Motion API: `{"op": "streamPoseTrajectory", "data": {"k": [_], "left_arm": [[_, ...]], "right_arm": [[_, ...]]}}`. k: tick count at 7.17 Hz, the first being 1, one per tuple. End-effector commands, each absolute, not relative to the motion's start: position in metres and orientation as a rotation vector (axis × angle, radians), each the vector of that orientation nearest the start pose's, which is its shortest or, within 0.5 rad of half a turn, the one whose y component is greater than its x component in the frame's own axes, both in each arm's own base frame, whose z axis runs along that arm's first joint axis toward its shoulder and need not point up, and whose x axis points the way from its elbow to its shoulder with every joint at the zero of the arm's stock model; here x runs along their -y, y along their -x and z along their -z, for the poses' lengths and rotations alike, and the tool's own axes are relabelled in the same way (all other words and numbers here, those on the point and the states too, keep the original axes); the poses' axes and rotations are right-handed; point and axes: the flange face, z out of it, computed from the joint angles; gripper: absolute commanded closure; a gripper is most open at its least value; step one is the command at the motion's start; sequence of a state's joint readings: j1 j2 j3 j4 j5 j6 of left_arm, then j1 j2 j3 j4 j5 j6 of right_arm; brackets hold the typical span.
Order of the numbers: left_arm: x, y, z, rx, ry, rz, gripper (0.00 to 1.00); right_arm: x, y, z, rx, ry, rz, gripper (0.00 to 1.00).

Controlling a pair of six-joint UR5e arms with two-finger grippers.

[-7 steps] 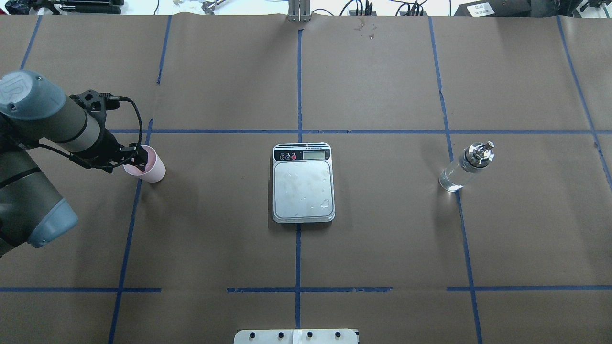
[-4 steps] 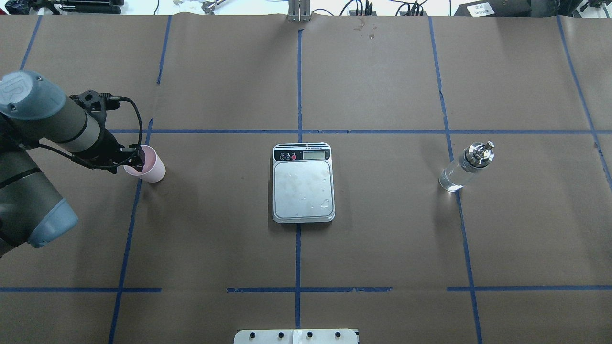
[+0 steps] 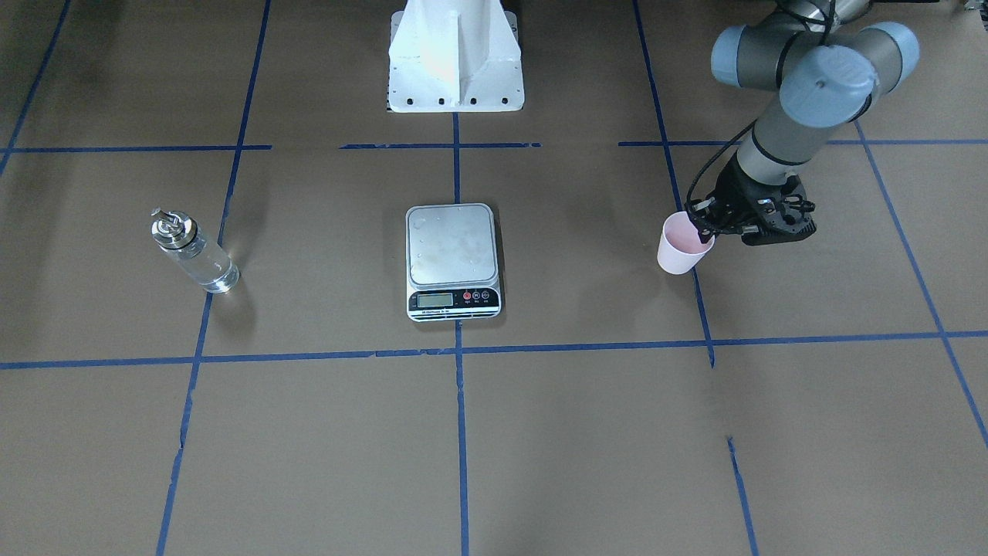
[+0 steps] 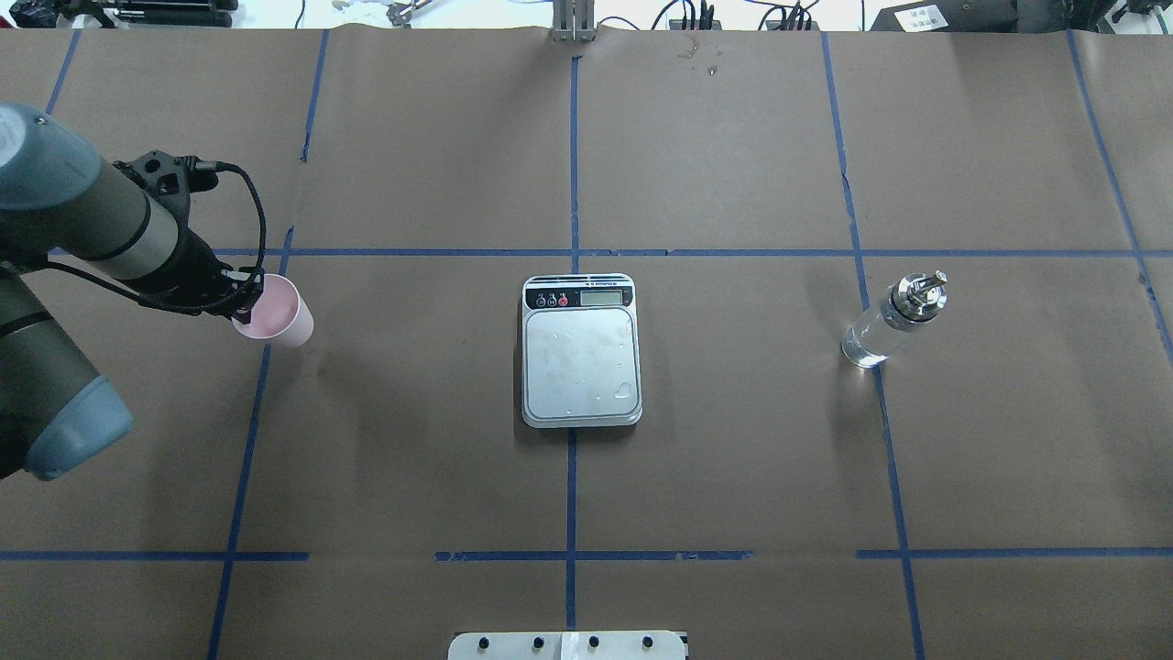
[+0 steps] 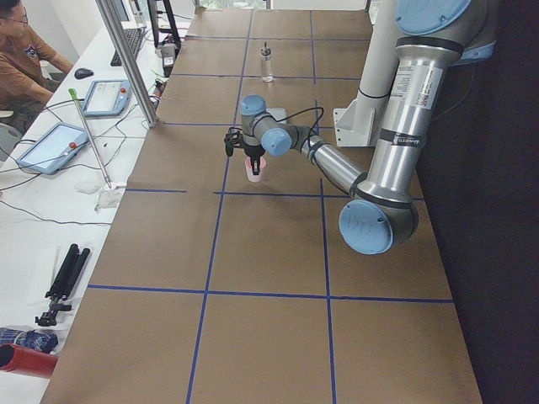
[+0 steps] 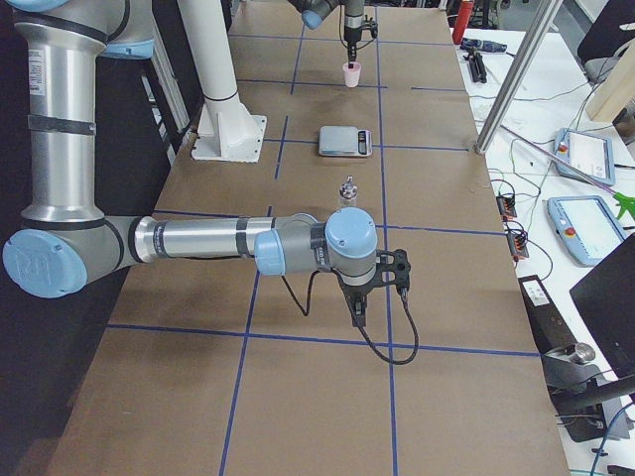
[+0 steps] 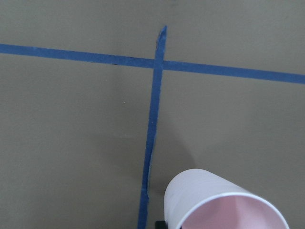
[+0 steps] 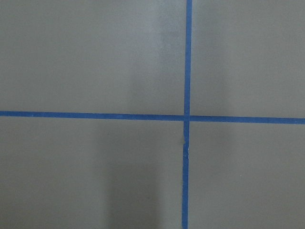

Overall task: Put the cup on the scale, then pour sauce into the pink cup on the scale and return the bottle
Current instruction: 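Lift the pink cup with the left gripper and carry it onto the scale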

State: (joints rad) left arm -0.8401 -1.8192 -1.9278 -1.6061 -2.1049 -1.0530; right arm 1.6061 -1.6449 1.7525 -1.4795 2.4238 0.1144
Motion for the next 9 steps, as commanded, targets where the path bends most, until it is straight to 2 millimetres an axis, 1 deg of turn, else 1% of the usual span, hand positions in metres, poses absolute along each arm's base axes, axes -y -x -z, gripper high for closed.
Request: {"op": "streamPoseTrajectory", "data": {"k": [1, 2, 3, 4, 5, 6, 7, 8, 9], "left_arm": [[0.484, -0.284, -0.263, -0.77, 0.026, 0.194, 1.0], [0.486, -0.291, -0.216, -0.781, 0.058, 0.195, 1.0], [0.483, -0.3, -0.184, -0.84, 0.114, 0.166, 1.0], [0.491, -0.316, -0.167, -0.859, 0.16, 0.236, 1.0], [0.496, -0.355, -0.139, -0.862, 0.196, 0.253, 1.0], [0.482, -0.385, -0.129, -0.898, 0.217, 0.266, 1.0], [0.48, -0.414, -0.12, -0.924, 0.243, 0.29, 1.0], [0.481, -0.437, -0.103, -0.923, 0.263, 0.294, 1.0], [0.476, -0.464, -0.101, -0.909, 0.266, 0.299, 1.0]], "right_arm": [[0.481, -0.061, -0.564, 0.863, -0.164, -0.057, 0.0], [0.485, -0.057, -0.55, 0.874, -0.175, -0.057, 0.0], [0.482, -0.043, -0.518, 0.898, -0.177, -0.082, 0.0], [0.48, -0.029, -0.493, 0.916, -0.164, -0.121, 0.0], [0.475, -0.001, -0.454, 0.926, -0.139, -0.142, 0.0], [0.465, 0.022, -0.41, 0.93, -0.113, -0.157, 0.0], [0.448, 0.034, -0.381, 0.927, -0.098, -0.131, 0.0], [0.433, 0.035, -0.358, 0.919, -0.082, -0.14, 0.0], [0.421, 0.042, -0.332, 0.937, -0.094, -0.142, 0.0]]}}
